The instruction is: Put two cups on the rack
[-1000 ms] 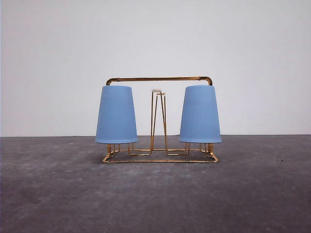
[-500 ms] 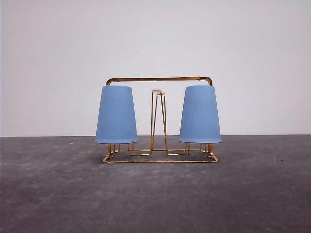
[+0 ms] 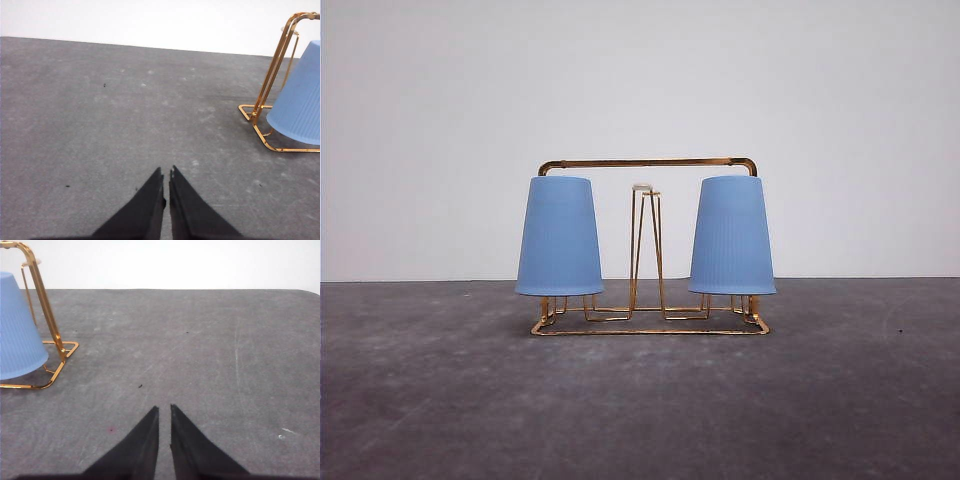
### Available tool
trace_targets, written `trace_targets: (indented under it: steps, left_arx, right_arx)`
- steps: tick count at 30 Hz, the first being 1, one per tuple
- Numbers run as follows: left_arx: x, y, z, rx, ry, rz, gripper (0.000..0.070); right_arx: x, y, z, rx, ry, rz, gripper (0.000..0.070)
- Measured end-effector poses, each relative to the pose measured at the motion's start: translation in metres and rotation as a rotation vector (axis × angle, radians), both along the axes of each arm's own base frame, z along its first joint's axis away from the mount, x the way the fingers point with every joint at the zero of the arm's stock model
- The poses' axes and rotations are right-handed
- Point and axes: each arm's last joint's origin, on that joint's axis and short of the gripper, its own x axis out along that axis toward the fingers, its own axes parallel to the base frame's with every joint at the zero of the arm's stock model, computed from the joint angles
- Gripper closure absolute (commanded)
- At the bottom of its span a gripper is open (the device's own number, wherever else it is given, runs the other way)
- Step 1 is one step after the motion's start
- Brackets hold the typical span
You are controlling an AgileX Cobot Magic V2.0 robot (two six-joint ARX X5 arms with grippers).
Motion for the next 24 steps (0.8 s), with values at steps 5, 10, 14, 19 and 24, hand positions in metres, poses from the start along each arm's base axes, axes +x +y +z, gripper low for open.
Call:
trace_targets:
  steps: [5,10,14,19,24]
  left_arx:
    - [0.0000,0.0000,0.0000,0.000,0.000,0.000,0.0700]
    - [0.0000,0.0000,0.0000,0.000,0.000,0.000,0.0700]
    - [0.0000,0.0000,0.0000,0.000,0.000,0.000,0.0700]
    - [0.0000,0.0000,0.0000,0.000,0.000,0.000,0.0700]
    - [0.0000,0.0000,0.0000,0.000,0.000,0.000,0.0700]
  right_arx:
    - [0.0000,0.0000,0.0000,0.000,0.000,0.000,0.0660]
    - [0.0000,0.0000,0.0000,0.000,0.000,0.000,0.0660]
    - [0.0000,0.0000,0.0000,0.000,0.000,0.000,0.0660]
    - [0.0000,0.0000,0.0000,0.000,0.000,0.000,0.0660]
    - [0.0000,0.0000,0.0000,0.000,0.000,0.000,0.0659]
